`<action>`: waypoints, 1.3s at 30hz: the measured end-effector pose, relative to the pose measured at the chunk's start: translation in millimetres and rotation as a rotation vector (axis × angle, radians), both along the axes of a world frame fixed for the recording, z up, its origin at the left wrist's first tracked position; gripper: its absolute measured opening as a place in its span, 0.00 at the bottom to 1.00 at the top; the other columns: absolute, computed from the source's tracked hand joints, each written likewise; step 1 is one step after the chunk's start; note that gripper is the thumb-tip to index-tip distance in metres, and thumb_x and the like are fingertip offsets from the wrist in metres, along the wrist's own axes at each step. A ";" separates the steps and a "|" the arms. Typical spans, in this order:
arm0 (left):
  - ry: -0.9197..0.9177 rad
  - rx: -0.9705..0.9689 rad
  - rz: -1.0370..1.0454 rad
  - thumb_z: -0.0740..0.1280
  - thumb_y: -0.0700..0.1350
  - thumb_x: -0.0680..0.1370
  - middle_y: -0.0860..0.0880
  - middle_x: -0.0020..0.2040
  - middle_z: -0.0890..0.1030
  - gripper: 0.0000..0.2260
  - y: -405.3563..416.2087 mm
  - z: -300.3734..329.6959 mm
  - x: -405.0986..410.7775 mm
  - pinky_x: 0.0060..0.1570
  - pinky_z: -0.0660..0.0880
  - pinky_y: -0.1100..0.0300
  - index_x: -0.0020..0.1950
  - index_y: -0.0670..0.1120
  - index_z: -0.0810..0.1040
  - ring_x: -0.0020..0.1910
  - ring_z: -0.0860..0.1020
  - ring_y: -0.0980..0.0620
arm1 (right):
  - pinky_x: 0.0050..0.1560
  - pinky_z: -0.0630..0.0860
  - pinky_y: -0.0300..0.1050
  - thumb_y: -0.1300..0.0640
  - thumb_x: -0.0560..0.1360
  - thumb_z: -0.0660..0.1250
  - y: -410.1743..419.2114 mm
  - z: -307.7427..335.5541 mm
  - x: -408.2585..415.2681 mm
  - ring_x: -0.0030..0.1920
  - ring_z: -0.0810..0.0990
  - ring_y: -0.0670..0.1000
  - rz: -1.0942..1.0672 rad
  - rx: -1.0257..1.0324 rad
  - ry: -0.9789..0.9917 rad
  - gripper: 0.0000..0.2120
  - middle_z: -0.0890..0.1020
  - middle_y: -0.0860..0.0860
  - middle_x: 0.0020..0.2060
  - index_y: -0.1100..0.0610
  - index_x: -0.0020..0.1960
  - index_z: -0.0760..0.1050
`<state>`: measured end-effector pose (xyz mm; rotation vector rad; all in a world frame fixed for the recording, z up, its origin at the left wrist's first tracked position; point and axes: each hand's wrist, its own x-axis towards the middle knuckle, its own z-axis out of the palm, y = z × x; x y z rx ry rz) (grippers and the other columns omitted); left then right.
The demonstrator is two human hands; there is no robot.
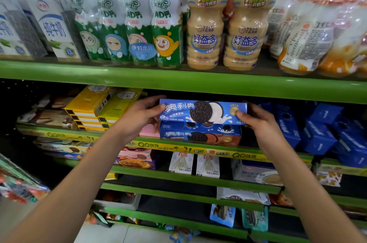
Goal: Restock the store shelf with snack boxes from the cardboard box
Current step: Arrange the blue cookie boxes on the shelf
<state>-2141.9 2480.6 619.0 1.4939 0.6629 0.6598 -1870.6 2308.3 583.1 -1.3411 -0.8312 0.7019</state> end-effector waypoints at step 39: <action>-0.187 -0.013 -0.103 0.73 0.32 0.63 0.49 0.52 0.84 0.25 9.1 -2.6 -19.1 0.46 0.79 0.60 0.59 0.45 0.78 0.53 0.82 0.51 | 0.54 0.78 0.37 0.64 0.62 0.75 -18.2 13.6 1.8 0.56 0.82 0.46 0.120 0.080 -0.132 0.30 0.85 0.46 0.56 0.50 0.62 0.76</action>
